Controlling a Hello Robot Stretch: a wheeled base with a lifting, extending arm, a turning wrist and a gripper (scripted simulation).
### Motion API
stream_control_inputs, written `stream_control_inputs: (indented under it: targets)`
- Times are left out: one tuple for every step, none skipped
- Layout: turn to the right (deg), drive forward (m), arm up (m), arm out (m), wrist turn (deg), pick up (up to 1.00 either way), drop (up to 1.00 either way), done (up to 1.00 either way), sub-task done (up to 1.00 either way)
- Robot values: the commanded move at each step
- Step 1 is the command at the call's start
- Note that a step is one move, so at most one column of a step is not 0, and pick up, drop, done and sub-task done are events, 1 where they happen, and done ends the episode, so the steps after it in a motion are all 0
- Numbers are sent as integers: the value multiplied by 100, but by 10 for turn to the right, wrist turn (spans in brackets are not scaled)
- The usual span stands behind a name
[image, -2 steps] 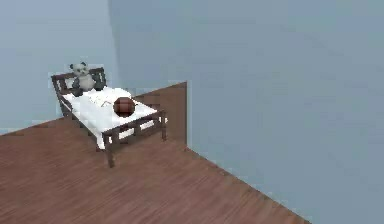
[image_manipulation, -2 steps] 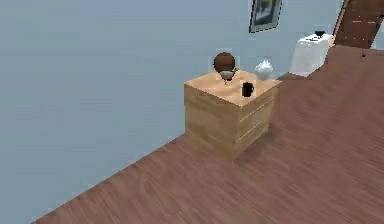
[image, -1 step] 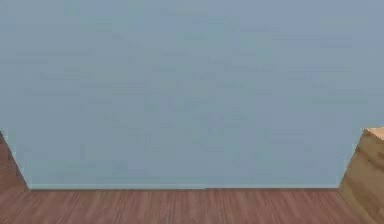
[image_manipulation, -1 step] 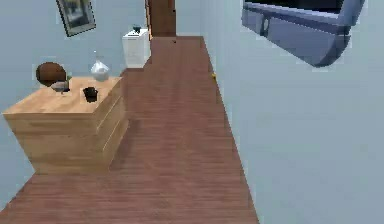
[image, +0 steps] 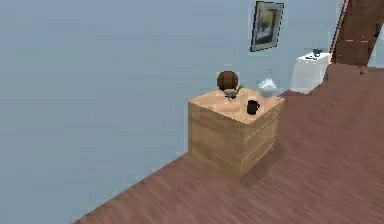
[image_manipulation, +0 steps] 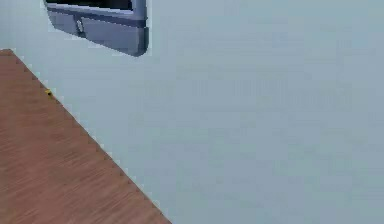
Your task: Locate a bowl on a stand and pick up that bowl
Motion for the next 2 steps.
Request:
stream_control_inputs:
  targets:
    - [390, 0, 0, 0, 0, 0, 0, 0, 0]
    - [0, 100, 0, 0, 0, 0, 0, 0, 0]
